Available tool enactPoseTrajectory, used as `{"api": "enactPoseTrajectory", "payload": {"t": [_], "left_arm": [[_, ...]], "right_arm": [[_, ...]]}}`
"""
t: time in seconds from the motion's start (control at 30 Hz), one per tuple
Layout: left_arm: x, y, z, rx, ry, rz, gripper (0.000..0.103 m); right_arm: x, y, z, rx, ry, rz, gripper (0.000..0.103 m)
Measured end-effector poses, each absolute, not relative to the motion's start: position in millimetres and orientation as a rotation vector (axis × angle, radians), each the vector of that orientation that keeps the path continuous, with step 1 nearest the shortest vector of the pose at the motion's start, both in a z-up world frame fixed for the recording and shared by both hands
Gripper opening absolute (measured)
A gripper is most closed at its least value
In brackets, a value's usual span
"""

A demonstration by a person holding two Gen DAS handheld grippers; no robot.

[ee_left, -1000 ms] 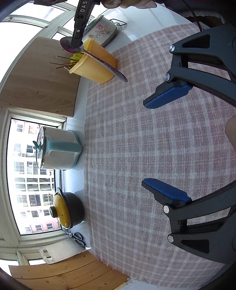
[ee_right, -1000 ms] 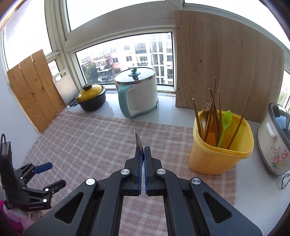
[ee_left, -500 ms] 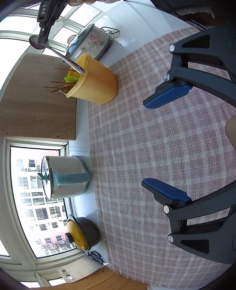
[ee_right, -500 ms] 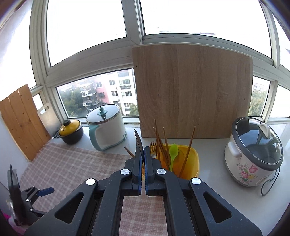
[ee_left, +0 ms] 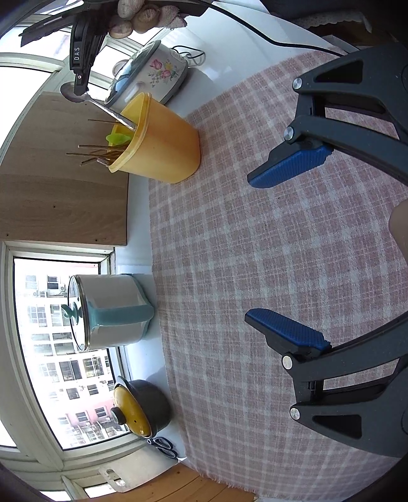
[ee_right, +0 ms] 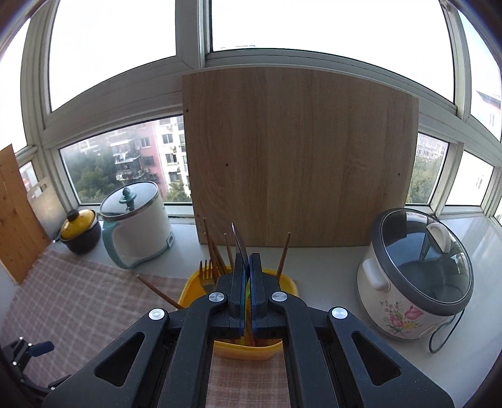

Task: Organize utensils
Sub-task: 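Lower the spoon into the container and open the right tool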

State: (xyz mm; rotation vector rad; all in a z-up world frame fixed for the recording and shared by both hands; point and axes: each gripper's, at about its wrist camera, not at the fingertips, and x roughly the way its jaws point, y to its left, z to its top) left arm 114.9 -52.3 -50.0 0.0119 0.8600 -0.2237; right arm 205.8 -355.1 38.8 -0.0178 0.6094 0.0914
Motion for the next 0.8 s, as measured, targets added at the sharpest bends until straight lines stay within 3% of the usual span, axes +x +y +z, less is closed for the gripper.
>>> {"api": "enactPoseTrajectory", "payload": {"t": [0.47, 0.6, 0.8], "left_arm": [[112.7, -40.2, -49.9, -0.007, 0.858, -0.205, 0.082], [111.0, -40.3, -48.2, -0.008, 0.853, -0.211, 0.082], [106.8, -42.9, -41.8, -0.002, 0.834, -0.221, 0.082]], "right_arm": [[216.8, -342.0, 1.1, -0.045, 0.714, 0.123, 0.001], [213.3, -343.9, 2.4, -0.039, 0.718, 0.119, 0.008], [198.7, -339.5, 7.0, -0.051, 0.71, 0.106, 0.009]]}}
